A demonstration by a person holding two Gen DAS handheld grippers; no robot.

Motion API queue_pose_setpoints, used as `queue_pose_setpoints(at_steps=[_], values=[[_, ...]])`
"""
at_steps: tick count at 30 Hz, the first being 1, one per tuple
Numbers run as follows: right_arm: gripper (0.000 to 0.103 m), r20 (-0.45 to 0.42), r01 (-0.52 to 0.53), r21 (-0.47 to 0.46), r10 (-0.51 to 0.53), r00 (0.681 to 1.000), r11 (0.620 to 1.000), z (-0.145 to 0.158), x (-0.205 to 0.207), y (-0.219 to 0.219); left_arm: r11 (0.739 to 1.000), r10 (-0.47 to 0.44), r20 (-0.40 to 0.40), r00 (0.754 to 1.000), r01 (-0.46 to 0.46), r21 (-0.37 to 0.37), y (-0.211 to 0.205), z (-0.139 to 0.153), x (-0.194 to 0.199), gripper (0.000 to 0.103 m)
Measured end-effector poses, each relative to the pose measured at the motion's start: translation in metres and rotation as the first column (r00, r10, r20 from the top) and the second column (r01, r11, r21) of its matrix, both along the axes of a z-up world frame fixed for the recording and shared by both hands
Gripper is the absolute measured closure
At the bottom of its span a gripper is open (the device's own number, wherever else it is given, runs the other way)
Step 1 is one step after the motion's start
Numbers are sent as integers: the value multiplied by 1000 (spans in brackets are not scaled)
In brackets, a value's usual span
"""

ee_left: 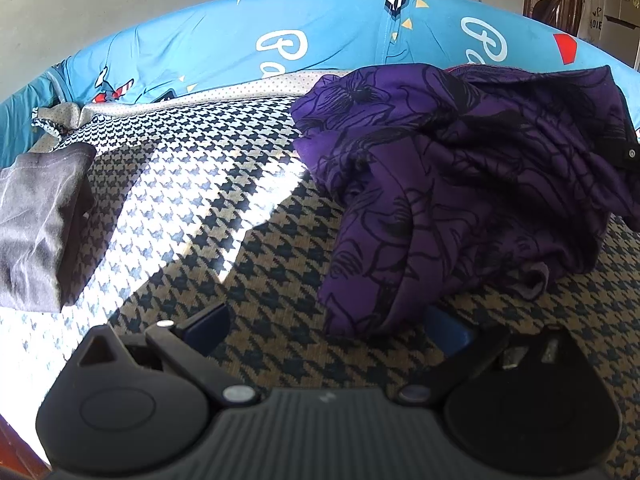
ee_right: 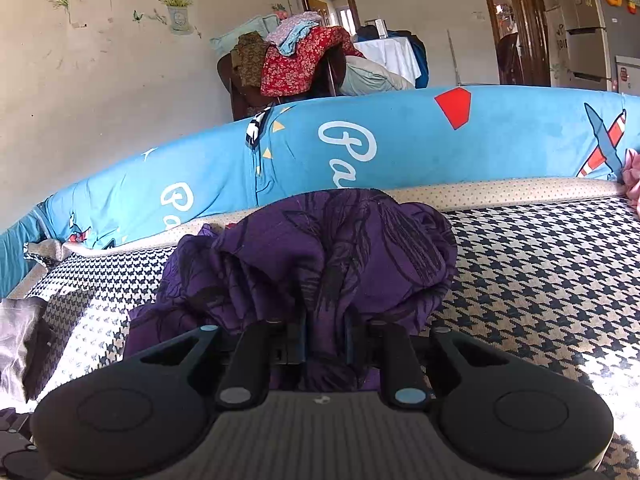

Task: Fold clothes

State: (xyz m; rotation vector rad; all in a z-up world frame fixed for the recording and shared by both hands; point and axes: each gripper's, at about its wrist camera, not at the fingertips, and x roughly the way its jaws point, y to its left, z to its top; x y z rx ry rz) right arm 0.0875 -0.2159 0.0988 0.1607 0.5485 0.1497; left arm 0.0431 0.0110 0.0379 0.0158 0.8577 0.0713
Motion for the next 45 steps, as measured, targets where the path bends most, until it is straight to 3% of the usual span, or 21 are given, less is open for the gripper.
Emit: queue_pose_setpoints(at_steps=[29,37,45], values=[[90,91,-177,-61,182,979,982,16,-38,12,1000,-8,-30,1000,8,21,-3,-3,-38,0],[90,92,-262,-90,270,958,961,13,-50,19,1000,-3,22,1000,3,1,-2,21,-41,0],[90,57,-401,-177,417,907,899,-4,-77,39,999,18,101,995,-13,-48,2,58,-37,0]])
